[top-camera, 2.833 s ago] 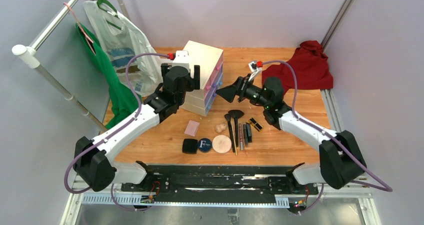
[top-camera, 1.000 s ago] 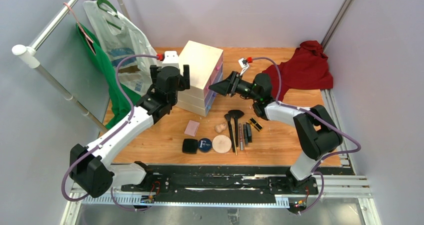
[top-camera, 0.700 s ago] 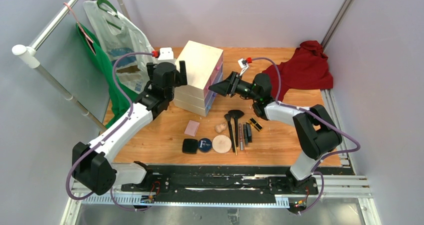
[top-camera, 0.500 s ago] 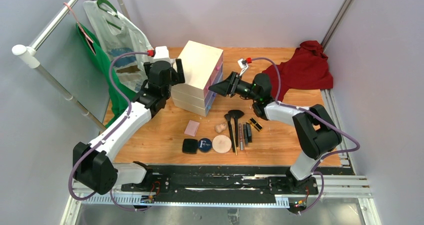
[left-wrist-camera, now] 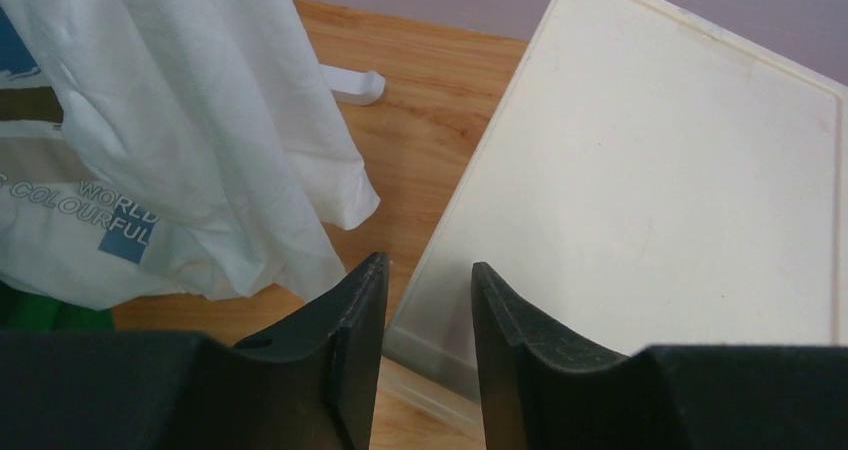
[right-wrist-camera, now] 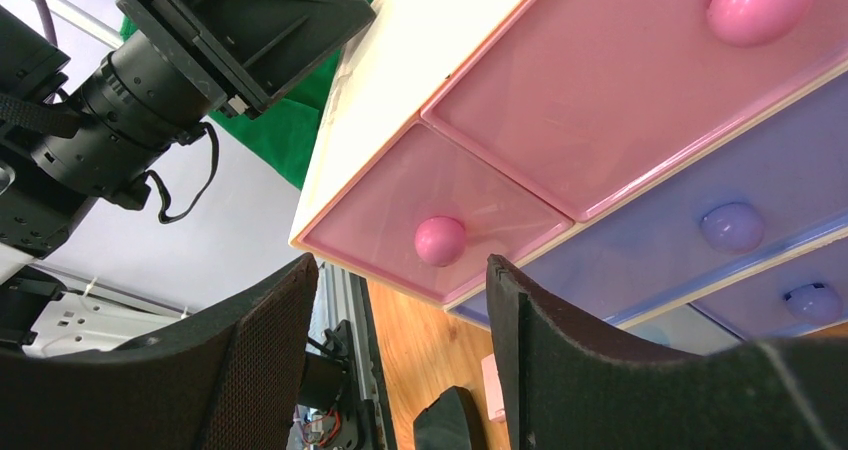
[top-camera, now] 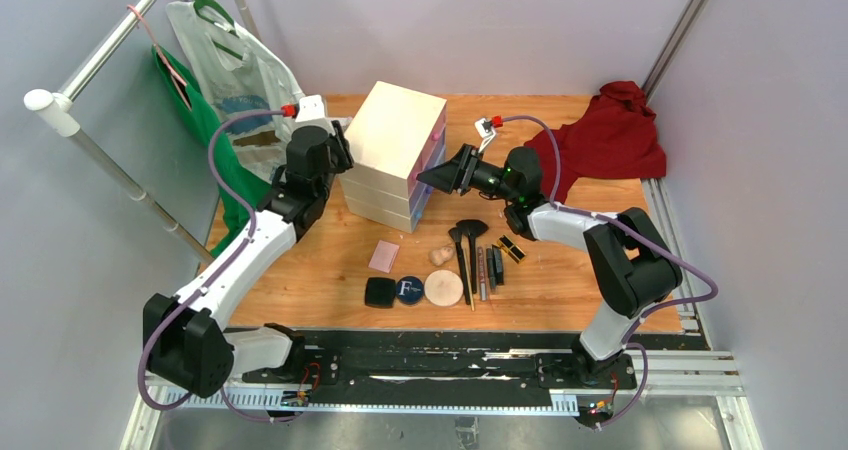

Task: Organize the makeup
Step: Open the drawer in the storage box, then pick up the makeup brush from the center of the board.

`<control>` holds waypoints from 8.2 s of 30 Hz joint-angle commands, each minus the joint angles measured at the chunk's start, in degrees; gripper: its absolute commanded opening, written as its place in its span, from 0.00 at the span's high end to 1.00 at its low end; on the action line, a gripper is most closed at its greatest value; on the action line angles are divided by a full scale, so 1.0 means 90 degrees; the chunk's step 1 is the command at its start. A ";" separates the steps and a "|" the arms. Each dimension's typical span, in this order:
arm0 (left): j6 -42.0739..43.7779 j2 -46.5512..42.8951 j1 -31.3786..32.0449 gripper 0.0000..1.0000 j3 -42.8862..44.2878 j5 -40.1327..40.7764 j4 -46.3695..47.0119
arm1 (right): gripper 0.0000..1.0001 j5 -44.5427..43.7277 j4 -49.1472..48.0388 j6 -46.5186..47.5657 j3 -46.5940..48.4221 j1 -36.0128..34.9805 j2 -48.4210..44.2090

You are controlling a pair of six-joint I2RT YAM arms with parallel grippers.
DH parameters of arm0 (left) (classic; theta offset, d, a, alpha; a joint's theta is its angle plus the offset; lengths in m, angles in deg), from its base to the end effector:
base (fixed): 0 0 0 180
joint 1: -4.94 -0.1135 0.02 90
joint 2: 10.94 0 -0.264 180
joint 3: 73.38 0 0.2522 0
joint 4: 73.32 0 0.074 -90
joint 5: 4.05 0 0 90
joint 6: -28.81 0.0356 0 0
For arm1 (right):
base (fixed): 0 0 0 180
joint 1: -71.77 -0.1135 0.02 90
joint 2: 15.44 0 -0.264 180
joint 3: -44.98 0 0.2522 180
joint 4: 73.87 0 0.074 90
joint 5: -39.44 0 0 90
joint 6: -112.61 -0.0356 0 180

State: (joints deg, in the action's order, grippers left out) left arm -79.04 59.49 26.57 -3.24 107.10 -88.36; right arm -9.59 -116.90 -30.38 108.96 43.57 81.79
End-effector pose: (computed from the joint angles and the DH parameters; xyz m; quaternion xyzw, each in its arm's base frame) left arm 0.2717 -0.0939 0.3326 -0.0855 0.7848 -0.0640 0.6104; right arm 0.3094 0.1924 0.2543 -0.1319 0.6469 0.6374 0.3973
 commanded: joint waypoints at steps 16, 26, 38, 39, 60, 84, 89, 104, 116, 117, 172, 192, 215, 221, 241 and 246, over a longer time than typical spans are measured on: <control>-0.0097 -0.0209 -0.0176 0.86 -0.0570 -0.0448 -0.0483 | 0.38 0.0138 -0.0282 -0.0068 0.0086 0.0126 0.0032; -0.0107 -0.0204 -0.0228 0.93 -0.0639 -0.0477 -0.0484 | 0.42 0.0152 -0.0291 -0.0096 0.0114 0.0126 0.0107; -0.0113 -0.0189 -0.0235 0.93 -0.0630 -0.0523 -0.0485 | 0.47 0.0204 -0.0360 -0.0165 0.0315 0.0078 0.0413; -0.0115 -0.0188 -0.0235 0.94 -0.0630 -0.0537 -0.0484 | 0.47 0.0204 -0.0359 -0.0173 0.0349 0.0073 0.0438; -0.0127 -0.0101 -0.0241 0.93 -0.0620 -0.0592 -0.0456 | 0.56 0.0252 -0.0244 -0.0225 0.0659 -0.0089 0.0666; -0.0138 -0.0081 -0.0245 0.93 -0.0632 -0.0602 -0.0448 | 0.65 0.0359 -0.0652 -0.0504 0.0534 -0.0166 0.0821; -0.0136 -0.0081 -0.0250 0.94 -0.0630 -0.0602 -0.0452 | 0.65 0.0379 -0.0739 -0.0555 0.0482 -0.0191 0.0873; -0.0132 -0.0115 -0.0253 0.93 -0.0639 -0.0598 -0.0478 | 0.70 0.0394 -0.0887 -0.0623 0.0386 -0.0186 0.0954; -0.0136 -0.0075 -0.0245 0.93 -0.0630 -0.0592 -0.0483 | 0.93 0.0250 -0.0691 -0.0363 0.0166 -0.0144 0.0696; -0.0144 -0.0065 -0.0247 0.93 -0.0630 -0.0603 -0.0483 | 0.93 0.0237 -0.0601 -0.0279 0.0118 -0.0125 0.0612; -0.0157 -0.0165 -0.0289 0.94 -0.0718 -0.0597 -0.0542 | 0.99 0.0230 -0.0111 0.0175 -0.1915 0.1166 -0.1709; -0.0163 -0.0188 -0.0308 0.94 -0.0745 -0.0618 -0.0537 | 0.99 0.0233 0.0017 0.0280 -0.2215 0.1295 -0.1883; -0.0166 -0.0164 -0.0314 0.94 -0.0745 -0.0646 -0.0520 | 0.34 0.0262 0.0504 0.0503 -0.2205 0.1469 -0.2424; -0.0154 -0.0245 -0.0328 0.94 -0.0719 -0.0655 -0.0542 | 0.32 -0.0056 0.2313 0.1312 -0.2155 0.1676 -0.3698; 0.0342 -0.0666 -0.0323 0.45 0.0014 -0.1595 -0.0072 | 0.49 -0.3444 0.7207 0.3936 -0.1631 -0.0406 -0.4820; 0.0313 -0.0873 -0.0323 0.33 0.0268 -0.1767 -0.0085 | 0.55 -0.4092 0.7179 0.4047 -0.1611 -0.1106 -0.4263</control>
State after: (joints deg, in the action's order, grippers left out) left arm -76.90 54.42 23.77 -4.09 93.85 -88.66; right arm -38.98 -53.82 3.56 94.12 37.86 40.52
